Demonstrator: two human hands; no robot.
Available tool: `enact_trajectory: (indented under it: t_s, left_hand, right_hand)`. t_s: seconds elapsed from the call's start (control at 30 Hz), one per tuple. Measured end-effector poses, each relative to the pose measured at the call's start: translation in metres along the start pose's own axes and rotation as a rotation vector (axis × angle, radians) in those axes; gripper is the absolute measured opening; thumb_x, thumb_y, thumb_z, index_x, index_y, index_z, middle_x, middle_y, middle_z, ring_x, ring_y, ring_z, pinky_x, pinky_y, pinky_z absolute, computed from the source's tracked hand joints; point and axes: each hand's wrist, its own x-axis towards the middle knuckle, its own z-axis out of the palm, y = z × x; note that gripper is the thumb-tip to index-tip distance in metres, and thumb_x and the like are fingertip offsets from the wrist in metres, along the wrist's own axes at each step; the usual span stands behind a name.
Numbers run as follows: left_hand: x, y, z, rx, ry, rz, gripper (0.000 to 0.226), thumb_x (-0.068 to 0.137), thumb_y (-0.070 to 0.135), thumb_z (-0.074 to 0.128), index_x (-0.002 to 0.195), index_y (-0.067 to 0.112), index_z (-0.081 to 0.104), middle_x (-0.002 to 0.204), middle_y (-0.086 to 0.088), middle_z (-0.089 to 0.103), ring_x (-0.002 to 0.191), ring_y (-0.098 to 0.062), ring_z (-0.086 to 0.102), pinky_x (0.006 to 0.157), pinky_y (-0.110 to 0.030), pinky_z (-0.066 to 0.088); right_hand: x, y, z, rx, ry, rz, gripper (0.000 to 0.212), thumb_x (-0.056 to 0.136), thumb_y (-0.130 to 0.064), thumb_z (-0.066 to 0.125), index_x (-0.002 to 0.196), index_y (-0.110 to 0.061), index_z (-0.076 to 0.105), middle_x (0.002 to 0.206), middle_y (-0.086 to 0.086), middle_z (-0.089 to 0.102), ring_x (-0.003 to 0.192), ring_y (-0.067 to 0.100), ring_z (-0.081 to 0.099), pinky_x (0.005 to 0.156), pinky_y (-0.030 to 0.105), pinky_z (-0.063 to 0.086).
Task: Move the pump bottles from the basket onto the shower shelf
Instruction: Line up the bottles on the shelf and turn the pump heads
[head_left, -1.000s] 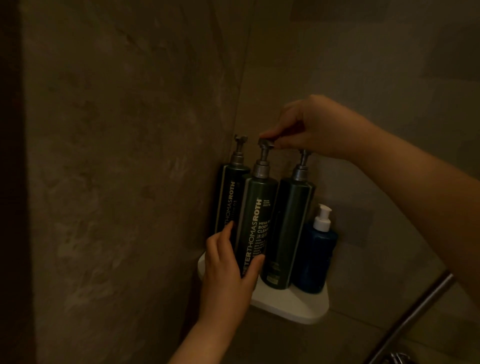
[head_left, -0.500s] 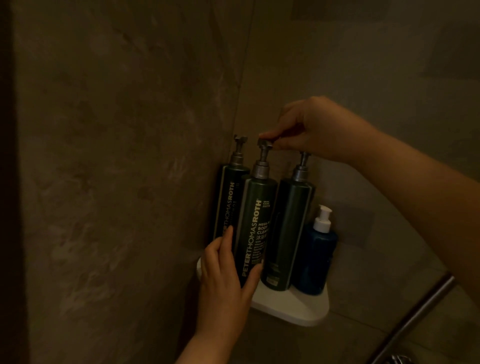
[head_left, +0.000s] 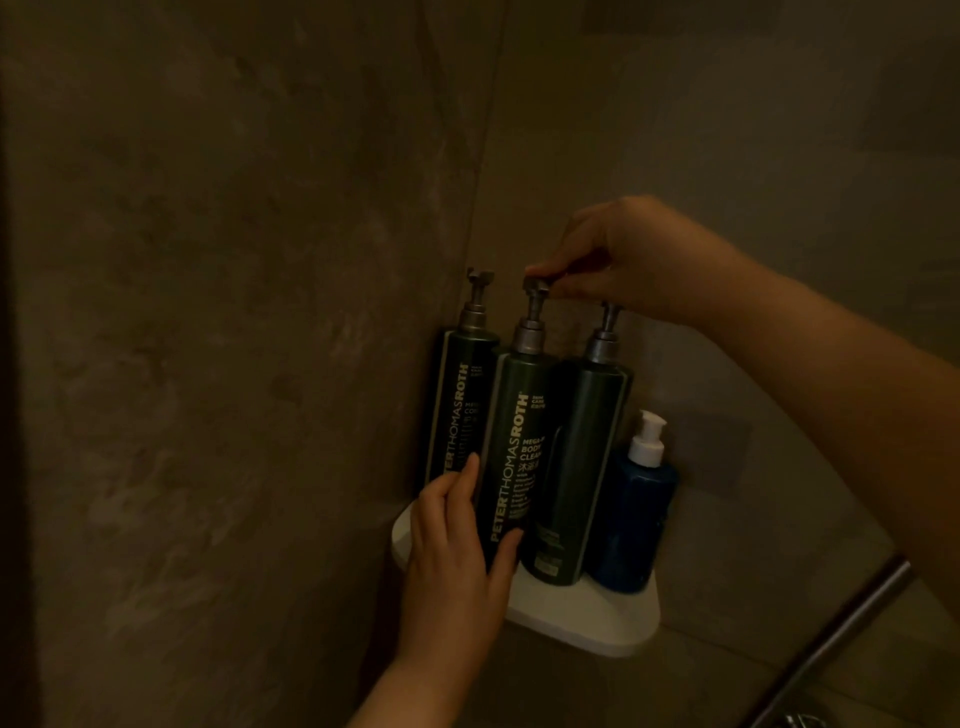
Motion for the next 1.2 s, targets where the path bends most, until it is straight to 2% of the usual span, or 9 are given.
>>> enact_trajectory:
  t_s: [0.07,0.2,0.4,0.57,0.87,0.93,1.0,1.13,1.2]
  left_hand:
    - [0.004,-0.001,0.002,0.001,-0.003,-0.003,0.077,0.085,0.030,0.065,0.141,0.032,0.011,0.136,0.002,0.029,0.123,-0.005,0.029,0.103,-0.024,0.024]
    - [0.011,-0.005,0.006,0.007,-0.027,-0.012,0.077,0.085,0.029,0.065,0.145,0.026,0.017,0.137,0.002,0.028,0.125,-0.005,0.028,0.104,-0.024,0.025]
    - [0.020,-0.007,0.012,-0.012,-0.050,-0.033,0.075,0.086,0.026,0.065,0.146,0.022,0.020,0.136,0.002,0.029,0.126,-0.010,0.032,0.104,-0.023,0.028]
    - [0.026,-0.008,0.014,-0.050,-0.056,-0.046,0.074,0.085,0.023,0.067,0.145,0.023,0.024,0.133,0.004,0.031,0.123,-0.012,0.039,0.102,-0.037,0.042]
    - [0.034,-0.009,0.020,-0.068,-0.031,-0.038,0.076,0.081,0.019,0.071,0.141,0.031,0.024,0.128,0.010,0.031,0.116,-0.007,0.043,0.098,-0.031,0.045]
    - [0.033,-0.010,0.021,-0.069,-0.025,-0.039,0.076,0.081,0.020,0.071,0.140,0.032,0.025,0.128,0.010,0.031,0.115,-0.008,0.044,0.097,-0.032,0.046]
    - [0.033,-0.010,0.021,-0.079,-0.026,-0.049,0.075,0.081,0.021,0.071,0.139,0.032,0.025,0.129,0.009,0.033,0.116,-0.009,0.045,0.096,-0.033,0.047]
    - [0.032,-0.011,0.020,-0.092,-0.035,-0.058,0.073,0.082,0.022,0.069,0.139,0.033,0.025,0.129,0.009,0.032,0.115,-0.009,0.045,0.095,-0.030,0.045]
    - [0.031,-0.012,0.019,-0.088,-0.040,-0.048,0.071,0.083,0.023,0.068,0.140,0.031,0.026,0.129,0.009,0.033,0.113,-0.008,0.046,0.094,-0.027,0.045]
  right_hand:
    - [0.002,0.001,0.001,-0.044,-0.014,0.010,0.023,0.082,-0.028,0.068,0.102,-0.018,0.074,0.093,0.007,0.065,0.083,0.021,0.060,0.074,0.036,0.046]
    - [0.006,0.005,0.004,-0.052,-0.022,0.027,0.023,0.083,-0.026,0.068,0.104,-0.018,0.073,0.096,0.008,0.066,0.083,0.019,0.059,0.071,0.031,0.042]
    - [0.013,0.015,0.009,-0.054,-0.038,0.023,0.023,0.083,-0.021,0.068,0.105,-0.020,0.073,0.097,0.002,0.070,0.078,0.005,0.052,0.057,0.009,0.032]
    - [0.020,0.023,0.013,-0.072,-0.050,0.034,0.022,0.081,-0.020,0.070,0.104,-0.020,0.073,0.098,0.003,0.072,0.077,0.003,0.051,0.056,-0.001,0.030]
    - [0.028,0.032,0.017,-0.061,-0.081,0.083,0.021,0.081,-0.020,0.071,0.101,-0.021,0.074,0.096,0.000,0.072,0.061,-0.007,0.044,0.055,-0.003,0.030]
    - [0.028,0.032,0.017,-0.067,-0.083,0.095,0.021,0.080,-0.019,0.071,0.101,-0.023,0.074,0.097,0.000,0.072,0.065,-0.002,0.048,0.055,0.001,0.032]
    - [0.028,0.031,0.017,-0.080,-0.085,0.099,0.021,0.081,-0.019,0.070,0.101,-0.023,0.074,0.098,0.000,0.072,0.074,0.002,0.053,0.056,0.012,0.032]
    - [0.025,0.029,0.013,-0.062,-0.115,0.103,0.022,0.083,-0.024,0.068,0.105,-0.025,0.072,0.093,-0.004,0.071,0.066,-0.002,0.052,0.056,0.011,0.034]
    - [0.022,0.028,0.011,-0.033,-0.133,0.112,0.025,0.086,-0.029,0.063,0.110,-0.027,0.069,0.090,-0.008,0.067,0.072,0.002,0.056,0.066,0.017,0.040]
